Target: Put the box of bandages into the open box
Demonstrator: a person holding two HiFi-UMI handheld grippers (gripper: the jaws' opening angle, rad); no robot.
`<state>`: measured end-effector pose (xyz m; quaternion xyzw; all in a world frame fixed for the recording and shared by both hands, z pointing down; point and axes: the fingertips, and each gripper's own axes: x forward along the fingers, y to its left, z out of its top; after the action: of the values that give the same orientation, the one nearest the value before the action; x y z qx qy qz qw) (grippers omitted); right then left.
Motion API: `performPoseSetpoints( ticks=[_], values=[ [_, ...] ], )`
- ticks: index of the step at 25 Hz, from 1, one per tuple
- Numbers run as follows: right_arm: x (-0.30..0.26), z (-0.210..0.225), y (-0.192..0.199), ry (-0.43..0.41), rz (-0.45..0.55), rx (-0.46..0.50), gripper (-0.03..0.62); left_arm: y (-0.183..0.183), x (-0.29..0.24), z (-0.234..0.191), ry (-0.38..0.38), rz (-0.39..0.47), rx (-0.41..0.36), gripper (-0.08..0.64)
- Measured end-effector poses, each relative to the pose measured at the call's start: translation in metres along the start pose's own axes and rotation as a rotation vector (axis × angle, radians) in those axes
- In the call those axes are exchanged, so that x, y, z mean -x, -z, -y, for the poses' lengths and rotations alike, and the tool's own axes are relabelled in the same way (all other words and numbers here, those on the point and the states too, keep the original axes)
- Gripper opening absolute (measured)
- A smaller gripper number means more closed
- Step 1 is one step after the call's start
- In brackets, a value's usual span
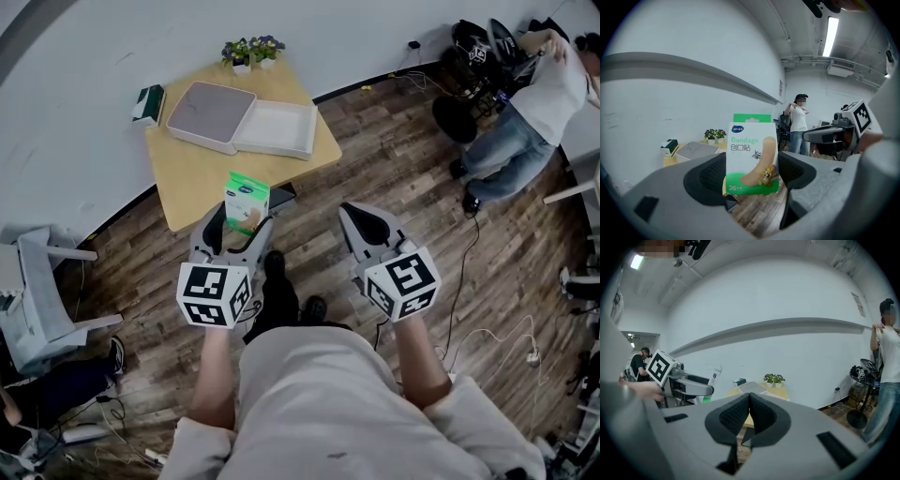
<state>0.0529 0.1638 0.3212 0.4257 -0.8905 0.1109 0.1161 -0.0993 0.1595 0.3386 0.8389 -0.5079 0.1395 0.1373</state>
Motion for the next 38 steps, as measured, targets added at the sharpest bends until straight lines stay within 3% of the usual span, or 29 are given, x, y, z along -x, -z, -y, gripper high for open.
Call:
performPoseSetpoints(
  ticks=[21,38],
  values=[
    [-0.108,0.029,-0.037,0.075,-0.03,-0.019,0.003,-0.03,-0.084,-0.088,0.088,-0.02,-0.004,0.339],
    [-0.172,0.03,-0.052,0.166,-0.033,-0.039,0.005,-0.038,-0.121,-0.148,0.187,-0.038,-0.025,0.339]
  ],
)
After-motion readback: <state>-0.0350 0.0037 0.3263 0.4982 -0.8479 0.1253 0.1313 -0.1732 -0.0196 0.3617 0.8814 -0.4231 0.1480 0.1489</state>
